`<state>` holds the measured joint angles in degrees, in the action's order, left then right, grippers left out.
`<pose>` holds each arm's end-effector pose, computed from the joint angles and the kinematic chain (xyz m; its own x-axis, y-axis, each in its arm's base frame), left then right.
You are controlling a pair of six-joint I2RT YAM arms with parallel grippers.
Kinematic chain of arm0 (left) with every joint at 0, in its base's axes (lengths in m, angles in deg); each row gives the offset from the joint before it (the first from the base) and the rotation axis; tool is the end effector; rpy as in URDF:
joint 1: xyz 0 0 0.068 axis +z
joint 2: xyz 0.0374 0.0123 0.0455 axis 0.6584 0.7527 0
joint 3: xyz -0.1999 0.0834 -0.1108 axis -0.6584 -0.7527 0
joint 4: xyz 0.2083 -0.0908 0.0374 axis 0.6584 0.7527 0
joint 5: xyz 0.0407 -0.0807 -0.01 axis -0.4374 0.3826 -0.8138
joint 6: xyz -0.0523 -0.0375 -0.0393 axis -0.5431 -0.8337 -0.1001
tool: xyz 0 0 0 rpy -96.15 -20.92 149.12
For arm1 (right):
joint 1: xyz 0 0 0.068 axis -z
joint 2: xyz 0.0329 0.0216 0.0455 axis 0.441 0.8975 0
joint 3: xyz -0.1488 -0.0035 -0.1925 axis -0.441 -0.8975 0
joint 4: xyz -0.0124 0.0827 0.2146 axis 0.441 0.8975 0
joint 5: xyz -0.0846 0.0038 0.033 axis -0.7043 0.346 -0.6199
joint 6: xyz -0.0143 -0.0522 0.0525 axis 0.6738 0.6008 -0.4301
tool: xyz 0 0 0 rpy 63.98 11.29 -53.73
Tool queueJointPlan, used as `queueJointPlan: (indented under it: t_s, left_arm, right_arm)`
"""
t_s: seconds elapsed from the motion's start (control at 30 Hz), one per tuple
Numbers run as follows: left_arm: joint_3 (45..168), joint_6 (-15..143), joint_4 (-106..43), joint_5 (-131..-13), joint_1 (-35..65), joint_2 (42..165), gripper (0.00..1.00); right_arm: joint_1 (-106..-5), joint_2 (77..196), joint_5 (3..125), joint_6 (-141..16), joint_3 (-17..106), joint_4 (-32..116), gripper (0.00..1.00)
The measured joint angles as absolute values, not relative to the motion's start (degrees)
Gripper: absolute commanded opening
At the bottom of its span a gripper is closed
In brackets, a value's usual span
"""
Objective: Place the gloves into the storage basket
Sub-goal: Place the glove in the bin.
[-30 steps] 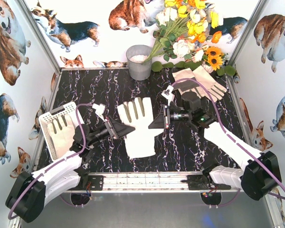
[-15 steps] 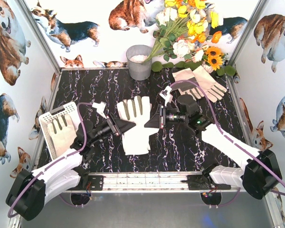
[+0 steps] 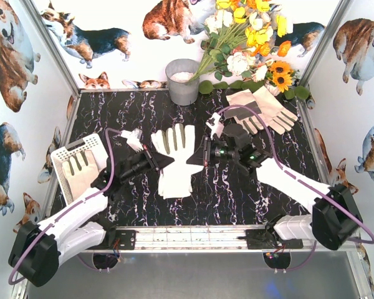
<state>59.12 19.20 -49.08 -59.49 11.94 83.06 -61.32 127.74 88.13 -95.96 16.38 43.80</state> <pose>0.1894 -0.1318 0.2262 -0.7209 -0.4931 -0.4869 0.2851 0.4293 -0.8570 0.2100 0.1884 0.2439 -0.8435 0.0783 -0.5313 -0.4291 0.4969 0.7543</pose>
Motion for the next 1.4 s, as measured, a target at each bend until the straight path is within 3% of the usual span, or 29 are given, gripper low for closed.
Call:
queueJointPlan:
  t_s: [0.23,0.67,0.77,0.8,0.87,0.93,1.4]
  left_arm:
    - [69.7,27.3,-23.1,-65.1,15.2,82.8,0.0]
    - [86.5,45.2,13.9,-67.8,37.4,84.5,0.0]
    - [89.9,49.0,20.1,-68.4,42.5,85.1,0.0]
    - [90.9,50.1,21.9,-68.6,43.9,85.2,0.0]
    - [92.5,52.6,24.9,-69.5,46.9,85.3,0.0]
    - [93.4,55.2,27.5,-71.2,50.5,85.5,0.0]
    - [94.8,62.5,30.2,-73.2,63.7,87.4,0.0]
  right_arm:
    - [-65.9,135.8,82.4,-93.6,21.8,45.2,0.0]
    - [-74.5,161.5,81.9,-92.2,42.7,38.4,0.06]
    - [-76.4,165.7,82.8,-92.2,47.3,37.2,0.2]
    - [-77.0,166.9,83.2,-92.2,48.8,36.9,0.31]
    - [-77.9,169.1,83.2,-91.7,51.6,36.8,0.73]
    - [-77.9,170.7,82.3,-91.4,53.0,37.5,0.98]
    - [-75.8,168.3,78.1,-88.0,46.1,40.2,1.0]
